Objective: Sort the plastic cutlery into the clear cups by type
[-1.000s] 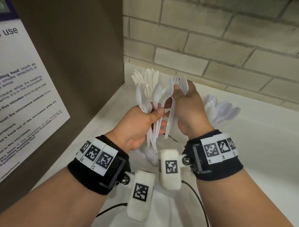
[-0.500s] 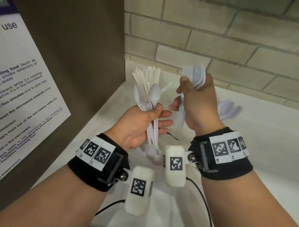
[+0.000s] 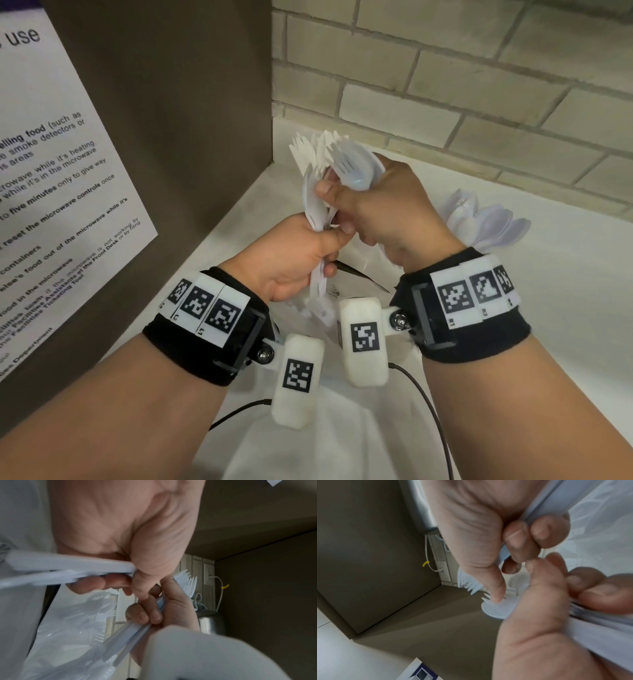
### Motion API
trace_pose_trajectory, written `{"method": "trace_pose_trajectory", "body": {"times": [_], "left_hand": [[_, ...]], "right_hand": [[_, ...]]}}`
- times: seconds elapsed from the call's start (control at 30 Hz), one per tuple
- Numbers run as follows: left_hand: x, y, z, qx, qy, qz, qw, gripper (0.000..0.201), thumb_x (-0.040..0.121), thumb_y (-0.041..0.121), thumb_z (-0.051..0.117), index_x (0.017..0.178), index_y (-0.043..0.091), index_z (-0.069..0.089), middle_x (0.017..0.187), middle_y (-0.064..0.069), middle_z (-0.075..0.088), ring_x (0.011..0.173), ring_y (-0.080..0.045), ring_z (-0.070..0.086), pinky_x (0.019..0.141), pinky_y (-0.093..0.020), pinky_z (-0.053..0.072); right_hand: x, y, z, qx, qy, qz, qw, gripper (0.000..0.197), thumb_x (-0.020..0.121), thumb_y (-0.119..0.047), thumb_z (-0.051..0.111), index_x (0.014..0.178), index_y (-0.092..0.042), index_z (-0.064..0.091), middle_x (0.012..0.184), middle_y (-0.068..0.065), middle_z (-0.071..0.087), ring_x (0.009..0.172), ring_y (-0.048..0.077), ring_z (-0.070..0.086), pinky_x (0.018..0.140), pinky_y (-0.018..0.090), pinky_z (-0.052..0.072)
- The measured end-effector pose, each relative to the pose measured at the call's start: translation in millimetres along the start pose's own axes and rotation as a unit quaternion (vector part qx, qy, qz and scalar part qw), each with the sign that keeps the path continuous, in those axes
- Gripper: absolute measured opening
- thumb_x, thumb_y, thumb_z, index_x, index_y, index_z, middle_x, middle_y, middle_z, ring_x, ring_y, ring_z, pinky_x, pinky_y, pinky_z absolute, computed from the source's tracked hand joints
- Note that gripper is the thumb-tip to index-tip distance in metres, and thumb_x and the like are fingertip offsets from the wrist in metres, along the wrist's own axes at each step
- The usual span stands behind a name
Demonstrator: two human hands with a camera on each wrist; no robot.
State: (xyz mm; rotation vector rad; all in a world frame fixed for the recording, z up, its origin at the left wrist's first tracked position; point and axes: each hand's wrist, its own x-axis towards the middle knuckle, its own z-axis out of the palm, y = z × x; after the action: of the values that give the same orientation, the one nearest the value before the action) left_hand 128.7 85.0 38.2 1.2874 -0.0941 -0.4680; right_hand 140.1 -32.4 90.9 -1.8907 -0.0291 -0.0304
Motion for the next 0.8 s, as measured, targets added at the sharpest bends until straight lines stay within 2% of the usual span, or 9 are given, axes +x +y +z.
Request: {"method": "trace_pose_trajectory", "body": {"times": [0.17,0.27,0.37,0.43,0.5,0.57,0.63,0.7,0.8], "left_hand": [[0.4,3.0,-11.2,-0.021,-0.026,0.010,0.999,0.008,0.092,0.015,0.058,0.087,0.018,0.063,0.064,0.010,0.059,0.060,-0.005,0.049,0.068,-0.028,0.043],[5.3,1.2,-17.2,-0.093,-0.001,0.006,0.996,0.019,0.082,0.030,0.063,0.092,0.015,0.061,0.072,0.002,0.046,0.063,-0.009,0.045,0.064,-0.027,0.047],[8.3,-0.6,-19.7,-0.164,0.007,0.012,0.986,0.021,0.093,0.034,0.054,0.092,0.014,0.062,0.072,-0.001,0.045,0.064,-0.013,0.043,0.063,-0.031,0.043],[9.3,-1.2,-21.7,-0.175,0.024,0.007,0.984,0.022,0.099,0.029,0.047,0.101,0.014,0.063,0.074,-0.002,0.047,0.065,-0.014,0.045,0.064,-0.032,0.044],[9.6,-1.5,-23.0,-0.159,0.038,0.008,0.987,0.023,0.099,0.025,0.045,0.113,0.013,0.060,0.077,-0.001,0.046,0.065,-0.013,0.045,0.064,-0.031,0.043],[9.6,-1.0,-23.1,-0.131,0.039,0.011,0.991,0.023,0.099,0.025,0.046,0.104,0.014,0.066,0.080,0.000,0.049,0.064,-0.011,0.044,0.063,-0.029,0.041],[7.7,0.0,-21.8,-0.128,0.037,0.012,0.991,0.025,0.097,0.029,0.049,0.087,0.017,0.068,0.084,0.000,0.056,0.064,-0.010,0.043,0.064,-0.028,0.039],[7.3,0.1,-22.4,-0.151,0.038,0.005,0.988,0.020,0.095,0.032,0.052,0.085,0.017,0.060,0.088,-0.003,0.055,0.067,-0.012,0.045,0.065,-0.030,0.039],[6.6,-2.3,-25.9,-0.199,0.024,-0.008,0.980,0.024,0.096,0.035,0.047,0.090,0.015,0.058,0.085,-0.002,0.049,0.072,-0.013,0.046,0.067,-0.032,0.040]], "right_hand": [[6.4,3.2,5.6,0.009,0.037,-0.014,0.999,0.009,0.087,-0.018,0.069,0.093,-0.014,0.063,0.068,-0.005,0.061,0.039,-0.002,0.051,0.040,0.012,0.037],[12.9,9.0,9.2,-0.047,0.073,-0.046,0.995,0.009,0.089,-0.020,0.064,0.096,-0.022,0.059,0.076,-0.009,0.060,0.061,0.006,0.057,0.056,0.024,0.045],[18.5,9.2,10.3,-0.063,0.112,-0.075,0.989,0.016,0.090,-0.022,0.061,0.105,-0.017,0.057,0.084,-0.005,0.059,0.076,0.019,0.062,0.073,0.039,0.056],[21.1,8.8,10.6,-0.063,0.126,-0.079,0.987,0.027,0.091,-0.022,0.059,0.116,-0.012,0.055,0.091,-0.004,0.060,0.086,0.024,0.064,0.082,0.042,0.056],[21.9,8.3,11.7,-0.055,0.122,-0.081,0.988,0.029,0.090,-0.020,0.057,0.119,-0.014,0.053,0.091,-0.005,0.061,0.085,0.022,0.066,0.080,0.042,0.057],[21.0,7.1,13.0,-0.045,0.110,-0.080,0.990,0.032,0.088,-0.020,0.056,0.120,-0.018,0.051,0.094,-0.003,0.063,0.082,0.025,0.069,0.076,0.043,0.058],[21.2,6.7,12.7,-0.058,0.099,-0.079,0.990,0.036,0.089,-0.018,0.057,0.124,-0.018,0.049,0.098,-0.003,0.062,0.078,0.022,0.068,0.069,0.034,0.058],[19.0,5.3,12.2,-0.065,0.078,-0.069,0.992,0.041,0.089,-0.016,0.059,0.128,-0.019,0.048,0.102,0.001,0.061,0.063,0.018,0.064,0.052,0.023,0.051],[14.4,3.6,13.1,-0.059,0.024,-0.058,0.996,0.038,0.079,-0.015,0.072,0.111,-0.027,0.055,0.094,0.003,0.065,0.060,0.015,0.057,0.052,0.024,0.045]]}}
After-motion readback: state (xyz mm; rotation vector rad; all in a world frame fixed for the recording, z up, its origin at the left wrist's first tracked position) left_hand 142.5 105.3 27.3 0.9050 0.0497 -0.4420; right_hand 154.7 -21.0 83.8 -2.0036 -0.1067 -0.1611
